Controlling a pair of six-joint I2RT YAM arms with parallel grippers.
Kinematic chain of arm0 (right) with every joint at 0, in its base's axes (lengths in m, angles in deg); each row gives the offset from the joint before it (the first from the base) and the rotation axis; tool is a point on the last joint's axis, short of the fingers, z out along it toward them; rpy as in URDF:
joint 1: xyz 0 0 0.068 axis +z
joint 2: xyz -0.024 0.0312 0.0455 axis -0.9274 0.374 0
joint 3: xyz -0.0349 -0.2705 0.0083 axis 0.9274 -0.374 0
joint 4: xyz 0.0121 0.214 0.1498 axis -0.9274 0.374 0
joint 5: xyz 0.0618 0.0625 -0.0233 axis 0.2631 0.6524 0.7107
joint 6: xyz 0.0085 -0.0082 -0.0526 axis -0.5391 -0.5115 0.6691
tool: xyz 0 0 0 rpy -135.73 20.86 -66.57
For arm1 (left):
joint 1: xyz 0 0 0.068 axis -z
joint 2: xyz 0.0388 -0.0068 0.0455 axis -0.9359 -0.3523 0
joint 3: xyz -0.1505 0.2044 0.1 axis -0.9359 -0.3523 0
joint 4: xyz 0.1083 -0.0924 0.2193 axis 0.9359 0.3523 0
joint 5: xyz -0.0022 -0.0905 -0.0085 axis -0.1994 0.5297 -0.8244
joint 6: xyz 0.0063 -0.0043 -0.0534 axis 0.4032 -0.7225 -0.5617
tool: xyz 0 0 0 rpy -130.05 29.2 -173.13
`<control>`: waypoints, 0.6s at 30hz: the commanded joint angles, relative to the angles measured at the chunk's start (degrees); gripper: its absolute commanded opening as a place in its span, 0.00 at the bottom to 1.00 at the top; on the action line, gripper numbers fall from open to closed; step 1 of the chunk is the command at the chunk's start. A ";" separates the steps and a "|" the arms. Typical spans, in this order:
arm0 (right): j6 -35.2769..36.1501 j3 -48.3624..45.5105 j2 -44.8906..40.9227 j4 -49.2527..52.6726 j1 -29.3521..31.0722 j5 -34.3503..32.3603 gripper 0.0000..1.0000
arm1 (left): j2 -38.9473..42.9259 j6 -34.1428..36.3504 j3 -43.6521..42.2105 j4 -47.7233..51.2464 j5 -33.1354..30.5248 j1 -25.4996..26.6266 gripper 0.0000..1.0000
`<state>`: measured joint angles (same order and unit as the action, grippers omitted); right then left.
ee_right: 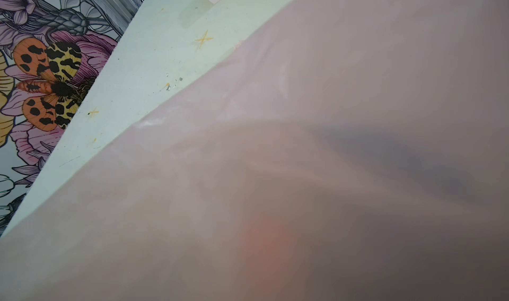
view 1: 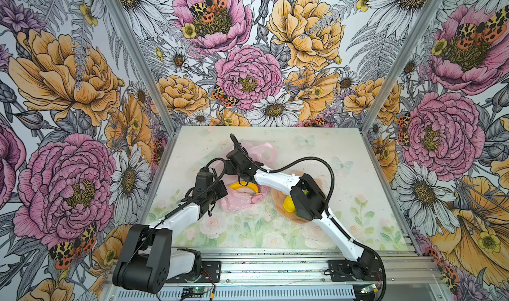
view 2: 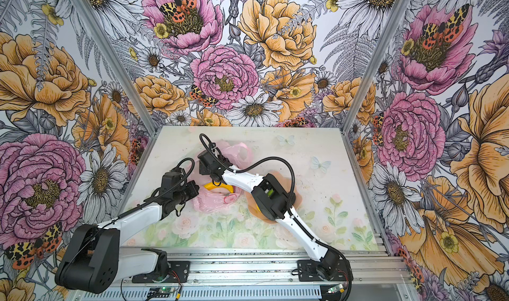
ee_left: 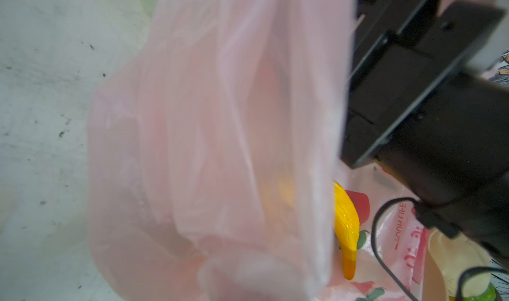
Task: Take the fake fruits out of the plastic bag
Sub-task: 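Reach the right gripper down into the bag and grasp the orange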
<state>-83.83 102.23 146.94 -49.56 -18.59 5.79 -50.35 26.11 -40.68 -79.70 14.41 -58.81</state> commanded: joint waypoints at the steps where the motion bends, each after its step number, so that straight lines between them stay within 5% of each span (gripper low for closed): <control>1: -0.29 2.81 2.29 2.35 -0.10 -0.82 0.69 | -0.35 0.70 0.03 -1.39 1.24 -0.47 0.00; 9: -0.20 3.16 1.84 2.89 -0.16 -0.82 0.50 | -0.34 0.67 0.03 -1.30 1.26 -0.47 0.00; 18: 2.00 -0.22 -3.71 2.88 1.03 -2.12 0.47 | -0.64 0.67 0.19 -1.39 1.35 -0.48 0.00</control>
<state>-83.46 103.08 147.86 -47.03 -18.32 5.53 -50.41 26.11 -40.68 -79.70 14.43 -58.81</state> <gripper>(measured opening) 0.469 0.050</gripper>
